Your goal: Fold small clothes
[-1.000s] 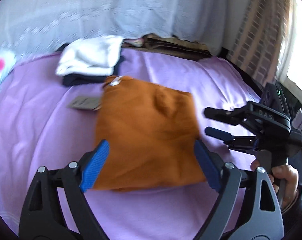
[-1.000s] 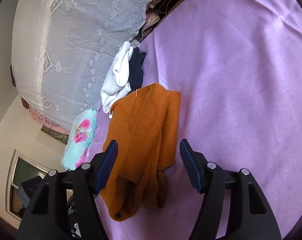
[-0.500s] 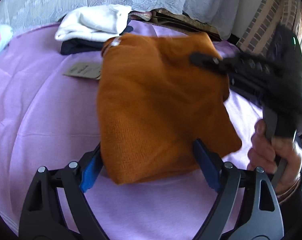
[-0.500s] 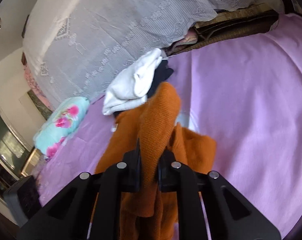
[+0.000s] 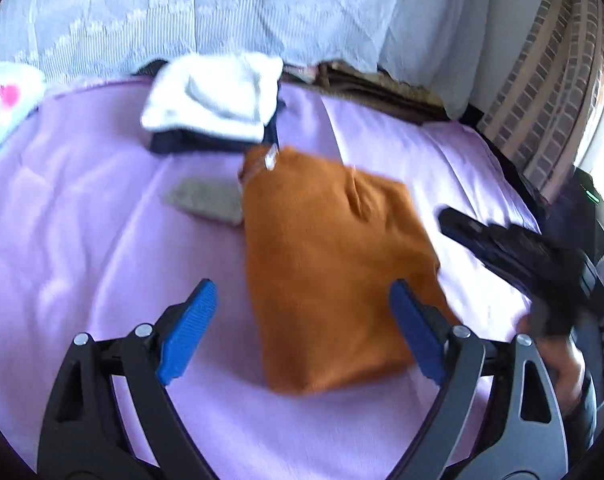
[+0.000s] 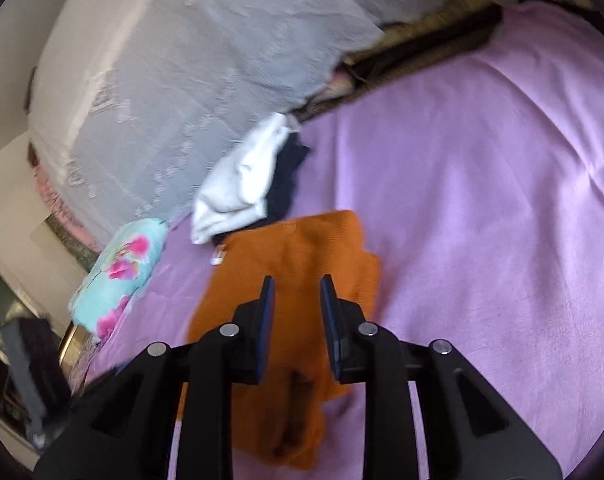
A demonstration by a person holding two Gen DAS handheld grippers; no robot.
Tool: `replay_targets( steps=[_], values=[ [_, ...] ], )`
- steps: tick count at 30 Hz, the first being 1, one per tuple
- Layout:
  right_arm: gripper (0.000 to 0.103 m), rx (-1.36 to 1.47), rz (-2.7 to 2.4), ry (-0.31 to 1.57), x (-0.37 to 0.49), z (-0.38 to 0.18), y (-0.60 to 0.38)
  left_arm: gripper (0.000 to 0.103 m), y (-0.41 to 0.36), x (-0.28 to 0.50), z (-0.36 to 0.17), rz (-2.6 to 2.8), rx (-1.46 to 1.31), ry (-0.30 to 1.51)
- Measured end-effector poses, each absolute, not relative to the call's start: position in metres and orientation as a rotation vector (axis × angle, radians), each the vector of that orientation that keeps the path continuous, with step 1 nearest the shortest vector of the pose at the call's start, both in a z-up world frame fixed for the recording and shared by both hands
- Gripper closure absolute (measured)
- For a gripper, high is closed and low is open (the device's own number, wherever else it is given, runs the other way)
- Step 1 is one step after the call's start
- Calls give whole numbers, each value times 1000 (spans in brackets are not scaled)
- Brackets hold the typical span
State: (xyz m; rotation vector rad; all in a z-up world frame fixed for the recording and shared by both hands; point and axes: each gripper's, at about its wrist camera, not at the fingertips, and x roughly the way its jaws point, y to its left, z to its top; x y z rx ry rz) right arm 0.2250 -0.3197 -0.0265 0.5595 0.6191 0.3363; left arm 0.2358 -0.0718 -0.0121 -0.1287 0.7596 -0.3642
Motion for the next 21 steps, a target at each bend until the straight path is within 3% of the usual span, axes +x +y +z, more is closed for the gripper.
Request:
replay_targets(
  steps=[6,10,15,21],
  values=[
    [80,418,363,708,218,-40,-282,13,-96,259,-30,-316,-33,813],
    [94,400,339,835,230,-72,-274,2,-86,267,-73,-291,-42,915],
    [91,407,347,776,223,-57,-275,2,-69,269,-62,-306,-118,911],
    [89,348,365,696,213,-36,-266,3,-65,291,-11,-264,-103,775]
  ],
)
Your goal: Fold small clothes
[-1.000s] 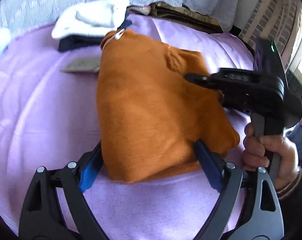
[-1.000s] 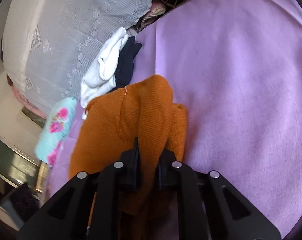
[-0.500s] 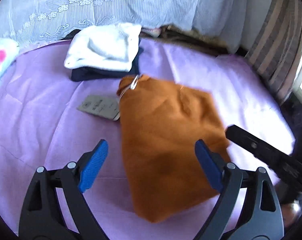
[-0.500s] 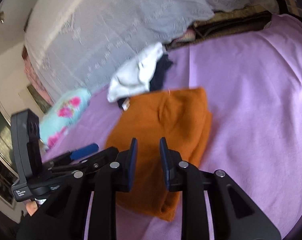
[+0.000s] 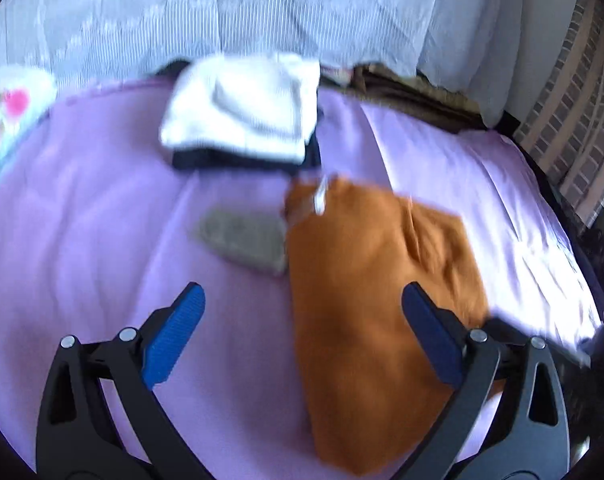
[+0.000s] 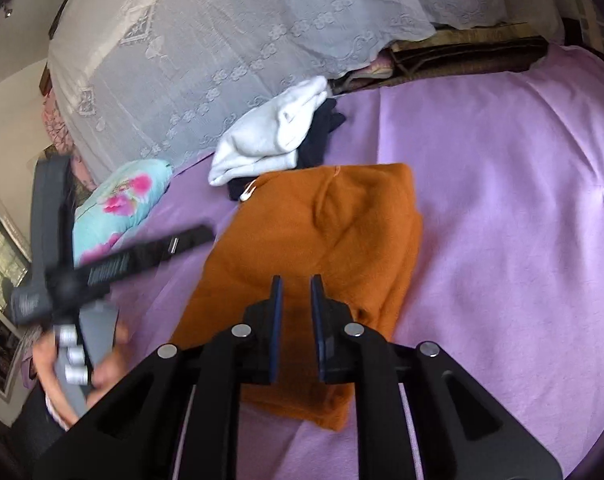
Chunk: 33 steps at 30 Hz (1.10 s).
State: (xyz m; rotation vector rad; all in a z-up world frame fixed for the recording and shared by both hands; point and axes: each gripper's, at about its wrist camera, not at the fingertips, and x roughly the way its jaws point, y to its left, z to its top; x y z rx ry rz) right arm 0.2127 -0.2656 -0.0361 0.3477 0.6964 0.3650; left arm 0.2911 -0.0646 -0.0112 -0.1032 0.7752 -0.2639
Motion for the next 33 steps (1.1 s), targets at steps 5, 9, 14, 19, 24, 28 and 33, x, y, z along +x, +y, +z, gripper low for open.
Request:
replay_targets(
  steps=[5,9,14,19,24,28,33],
  values=[
    [86,282,398,728,209,-42,-241,3,-76,354,-14,-212,-84,831],
    [79,199,413,780,210,-51,-225,2,-76,389,-42,-127,-23,871],
    [79,202,415,817,215,-63,-226,2,-51,422,-62,-65,-99,905],
    [79,171,412,776,211,-57,-222,4,-7,418,-42,-100,-213,859],
    [75,183,457,711,203,-40,-214,3,-19,374,-27,-246,-106,808],
    [73,150,487,725,198,-44,-200,3,-54,374,-45,-180,89,817],
    [73,136,473,790,205,-55,-195,2,-38,420,-58,-130,2,882]
  ],
)
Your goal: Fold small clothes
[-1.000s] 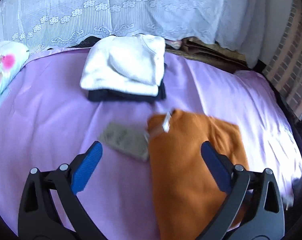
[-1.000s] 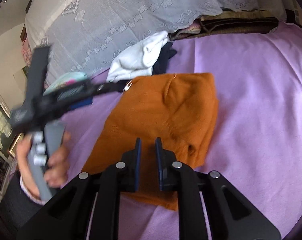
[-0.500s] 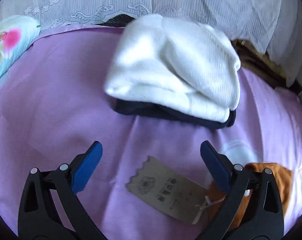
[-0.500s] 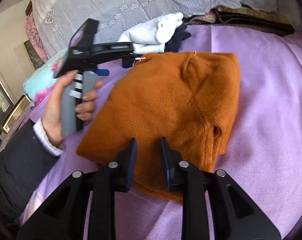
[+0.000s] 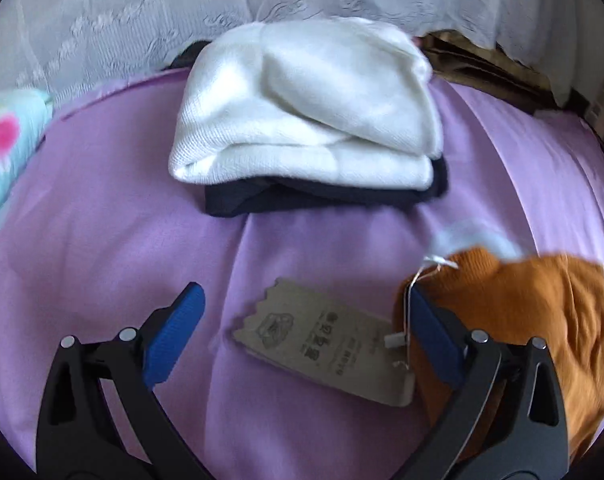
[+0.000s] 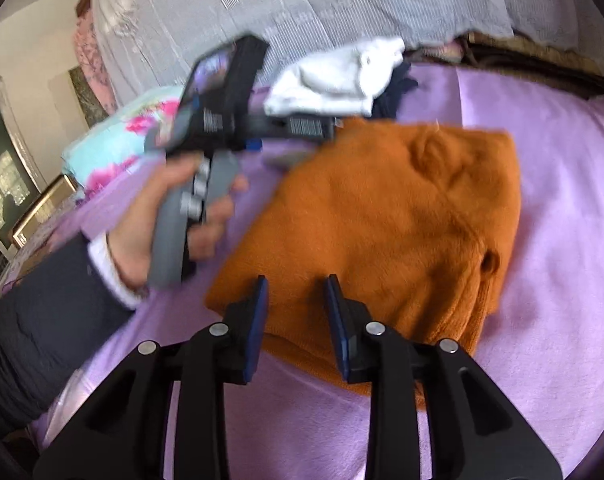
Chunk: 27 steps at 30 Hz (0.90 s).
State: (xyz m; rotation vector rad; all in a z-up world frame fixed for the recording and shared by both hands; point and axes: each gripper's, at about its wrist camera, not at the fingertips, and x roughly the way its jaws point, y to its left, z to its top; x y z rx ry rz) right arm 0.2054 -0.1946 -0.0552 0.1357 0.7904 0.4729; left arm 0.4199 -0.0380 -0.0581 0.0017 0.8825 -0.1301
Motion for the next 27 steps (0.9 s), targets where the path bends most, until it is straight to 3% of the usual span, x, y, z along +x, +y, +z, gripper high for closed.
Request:
replay_targets(
  steps=[7,16,20,23,27],
  values=[
    [72,123,479,805,204,-59,-194,2,-42,444,-65,-52,56,884],
    [72,200,476,724,198,-40,-216,3,-9,369,-21,-190,-159,808],
    [68,161,441,833,210,-59,-212,3,-44,335,-38,-273,-47,873],
    [68,168,447,824,210,-59,-213,2,-68,321,-53,-178,67,814],
    [68,233,452,753,200,-43,-227,2,-48,303,-43,-188,-80,832]
  ],
)
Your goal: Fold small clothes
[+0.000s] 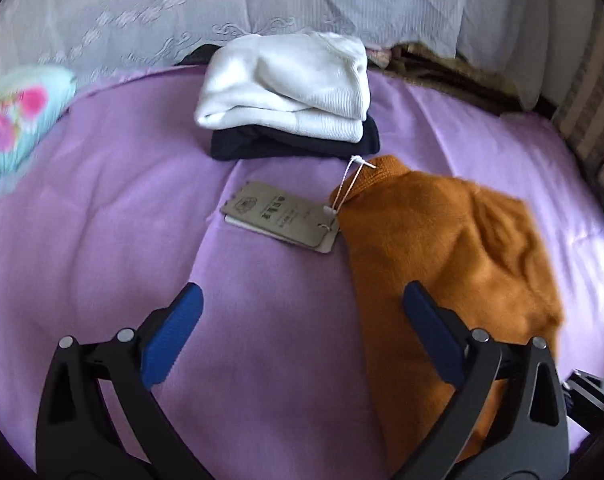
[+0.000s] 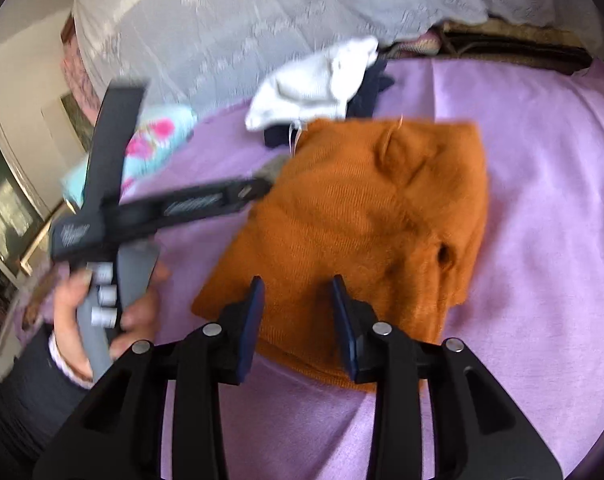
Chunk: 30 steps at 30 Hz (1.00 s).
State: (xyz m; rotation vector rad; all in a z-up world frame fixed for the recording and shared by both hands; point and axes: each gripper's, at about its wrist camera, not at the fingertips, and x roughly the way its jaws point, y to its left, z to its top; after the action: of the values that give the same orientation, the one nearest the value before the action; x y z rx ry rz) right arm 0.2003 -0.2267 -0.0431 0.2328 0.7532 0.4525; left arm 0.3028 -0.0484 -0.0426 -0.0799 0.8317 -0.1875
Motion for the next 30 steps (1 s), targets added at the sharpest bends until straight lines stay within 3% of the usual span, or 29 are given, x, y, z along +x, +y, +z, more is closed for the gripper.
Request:
replay_targets(
  steps=[6,15,22,23,25,30],
  values=[
    [68,272,337,687,199,-33,-251,2,-57,258,-42,-185,21,802],
    [67,197,283,766,211,-55,-245,2,-85,236,-63,-194,109,847],
    [66,281,233,592,191,-26,-265,2,-81,232,-36,-184,69,773],
    [65,297,225,569,190,-23,-270,2,-83,232,-31,-184,60,760],
    [53,314,184,557,193,-21,-276,2,-88,239,-23,-190,38,752],
    [52,304,124,685,220,-48,-280,2,-107,254,-39,-150,78,784]
  ],
)
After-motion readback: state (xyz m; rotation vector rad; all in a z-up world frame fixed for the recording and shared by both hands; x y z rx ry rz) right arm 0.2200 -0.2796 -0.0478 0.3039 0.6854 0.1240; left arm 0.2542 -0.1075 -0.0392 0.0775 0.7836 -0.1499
